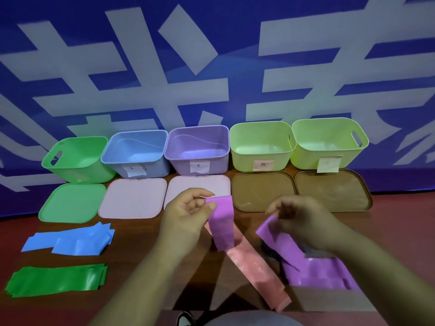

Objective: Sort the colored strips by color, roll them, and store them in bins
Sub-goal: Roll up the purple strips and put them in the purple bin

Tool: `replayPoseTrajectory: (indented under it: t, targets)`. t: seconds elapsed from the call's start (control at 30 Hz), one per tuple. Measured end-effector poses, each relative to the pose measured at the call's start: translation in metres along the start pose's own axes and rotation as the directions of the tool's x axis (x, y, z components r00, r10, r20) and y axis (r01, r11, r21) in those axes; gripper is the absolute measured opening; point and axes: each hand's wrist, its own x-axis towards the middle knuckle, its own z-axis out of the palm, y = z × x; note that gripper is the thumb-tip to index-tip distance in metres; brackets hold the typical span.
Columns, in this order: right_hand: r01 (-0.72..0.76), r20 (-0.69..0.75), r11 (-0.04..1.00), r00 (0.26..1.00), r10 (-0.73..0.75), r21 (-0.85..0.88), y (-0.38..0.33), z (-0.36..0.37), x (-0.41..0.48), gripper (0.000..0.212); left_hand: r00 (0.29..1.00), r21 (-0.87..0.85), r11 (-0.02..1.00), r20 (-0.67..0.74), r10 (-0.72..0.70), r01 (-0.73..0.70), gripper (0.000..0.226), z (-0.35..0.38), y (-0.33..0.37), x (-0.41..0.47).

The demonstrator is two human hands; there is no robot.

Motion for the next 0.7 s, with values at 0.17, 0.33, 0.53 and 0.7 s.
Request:
replayPoseTrajectory:
  t: [0.17,0.33,0.53,0.7]
  targets:
    - [-0.021,0.027,0.949,1.000,0.013,0.315,-0.055,0.016,0.014,0.021,0.998,-0.009,0.998,-0.039,0.054,-0.054,0.028,-0.022,0.022,0.013]
    - [0.070,-0.059,0.914,0.997,-0.050,0.400,-0.124,0.042,0.022,0.013,0.994,-0.062,0.992,-0.024,0.108,-0.109,0.022,-0.062,0.048,0.024]
    - [0.257,-0.169,0.905,0.963,-0.210,0.340,-0.202,0.080,0.032,0.011,0.984,-0.092,0.980,-0.008,0.175,-0.176,0.030,-0.113,0.077,0.036]
    - [0.331,-0.261,0.905,0.929,-0.262,0.269,-0.237,0.116,0.041,0.014,0.983,-0.184,0.966,0.006,0.184,-0.180,0.020,-0.150,0.089,0.039]
